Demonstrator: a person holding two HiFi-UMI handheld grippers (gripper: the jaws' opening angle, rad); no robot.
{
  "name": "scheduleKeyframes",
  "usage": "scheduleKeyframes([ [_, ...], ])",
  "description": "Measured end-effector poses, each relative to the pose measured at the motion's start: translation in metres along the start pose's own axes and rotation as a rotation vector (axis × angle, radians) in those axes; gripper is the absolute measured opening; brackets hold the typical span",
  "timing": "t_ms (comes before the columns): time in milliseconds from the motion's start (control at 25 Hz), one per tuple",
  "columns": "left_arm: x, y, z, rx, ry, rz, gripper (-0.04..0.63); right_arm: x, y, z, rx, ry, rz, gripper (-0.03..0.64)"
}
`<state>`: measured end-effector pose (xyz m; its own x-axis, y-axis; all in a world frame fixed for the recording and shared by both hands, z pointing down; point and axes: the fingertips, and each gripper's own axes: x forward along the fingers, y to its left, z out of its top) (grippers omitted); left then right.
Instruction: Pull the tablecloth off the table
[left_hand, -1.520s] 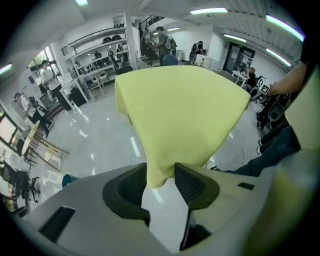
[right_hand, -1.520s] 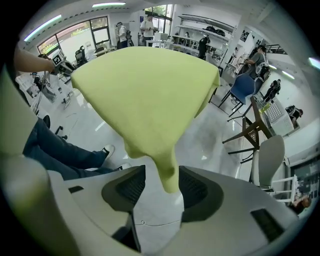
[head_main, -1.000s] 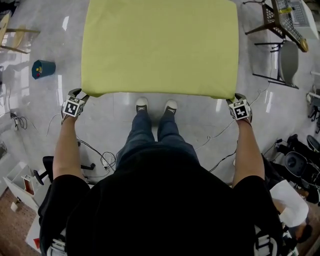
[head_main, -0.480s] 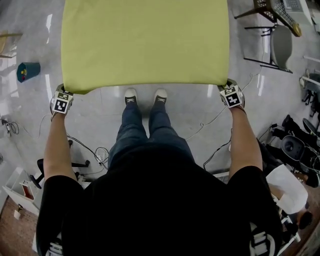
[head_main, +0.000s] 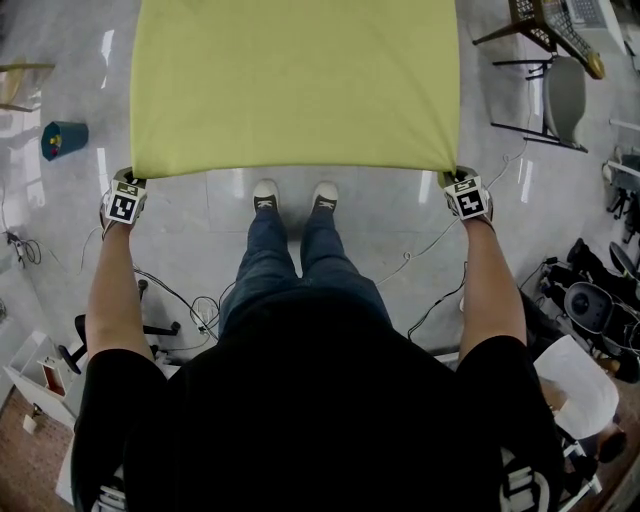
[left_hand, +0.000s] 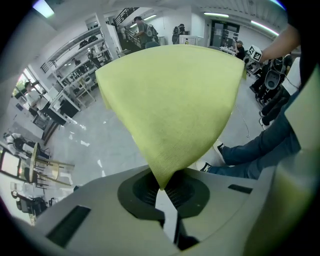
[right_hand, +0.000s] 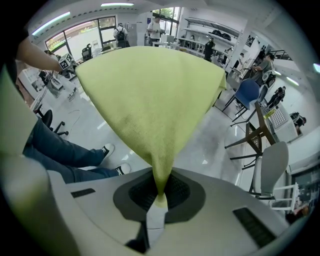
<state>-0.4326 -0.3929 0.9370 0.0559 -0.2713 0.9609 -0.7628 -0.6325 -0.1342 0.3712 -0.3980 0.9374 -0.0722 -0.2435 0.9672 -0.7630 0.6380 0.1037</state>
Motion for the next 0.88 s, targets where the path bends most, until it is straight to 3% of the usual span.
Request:
scheduleKeyframes([
  [400, -0.05, -0.009, -0.017, -0.042, 0.049, 0.063, 0.023, -0.028, 0.004, -0.027, 0.03, -0.022, 0.03, 0.017],
  [880, -0.112, -0.051, -0.049, -0.069, 0.097, 0.135, 0.023, -0.064, 0.02, -0.07, 0.038, -0.055, 0.105, 0.018],
])
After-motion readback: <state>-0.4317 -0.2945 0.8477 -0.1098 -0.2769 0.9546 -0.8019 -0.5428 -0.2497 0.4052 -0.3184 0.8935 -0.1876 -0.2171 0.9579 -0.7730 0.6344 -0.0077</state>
